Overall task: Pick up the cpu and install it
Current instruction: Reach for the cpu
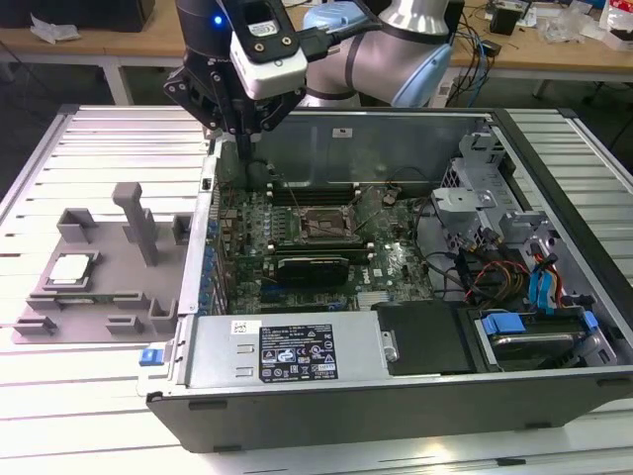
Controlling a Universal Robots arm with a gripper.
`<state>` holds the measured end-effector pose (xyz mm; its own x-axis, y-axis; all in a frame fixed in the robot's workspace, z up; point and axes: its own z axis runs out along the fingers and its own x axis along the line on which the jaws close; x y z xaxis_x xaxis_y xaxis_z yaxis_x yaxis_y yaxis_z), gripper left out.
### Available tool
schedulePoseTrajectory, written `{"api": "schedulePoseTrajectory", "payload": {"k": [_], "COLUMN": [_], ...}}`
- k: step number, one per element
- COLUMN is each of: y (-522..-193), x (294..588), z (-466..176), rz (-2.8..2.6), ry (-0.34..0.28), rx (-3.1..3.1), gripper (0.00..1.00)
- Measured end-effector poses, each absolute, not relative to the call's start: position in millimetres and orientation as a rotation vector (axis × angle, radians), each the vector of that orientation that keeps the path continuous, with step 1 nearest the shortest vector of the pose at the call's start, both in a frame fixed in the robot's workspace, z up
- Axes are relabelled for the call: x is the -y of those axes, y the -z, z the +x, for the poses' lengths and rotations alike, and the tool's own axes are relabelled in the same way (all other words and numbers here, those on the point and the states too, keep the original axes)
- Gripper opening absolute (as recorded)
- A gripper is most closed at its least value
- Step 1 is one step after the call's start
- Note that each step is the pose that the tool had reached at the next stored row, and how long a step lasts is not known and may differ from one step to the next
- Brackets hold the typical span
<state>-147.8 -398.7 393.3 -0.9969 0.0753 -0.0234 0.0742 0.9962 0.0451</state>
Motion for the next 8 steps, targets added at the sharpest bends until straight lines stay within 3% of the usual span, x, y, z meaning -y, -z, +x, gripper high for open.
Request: {"api": "schedulePoseTrajectory", "payload": {"k": [8], "y": [-393.2], "x": [397.9], "z": [-173.0], "rz": [0.116], "ry": [-0.069], "rx": [-3.112], "gripper": [0.11]}}
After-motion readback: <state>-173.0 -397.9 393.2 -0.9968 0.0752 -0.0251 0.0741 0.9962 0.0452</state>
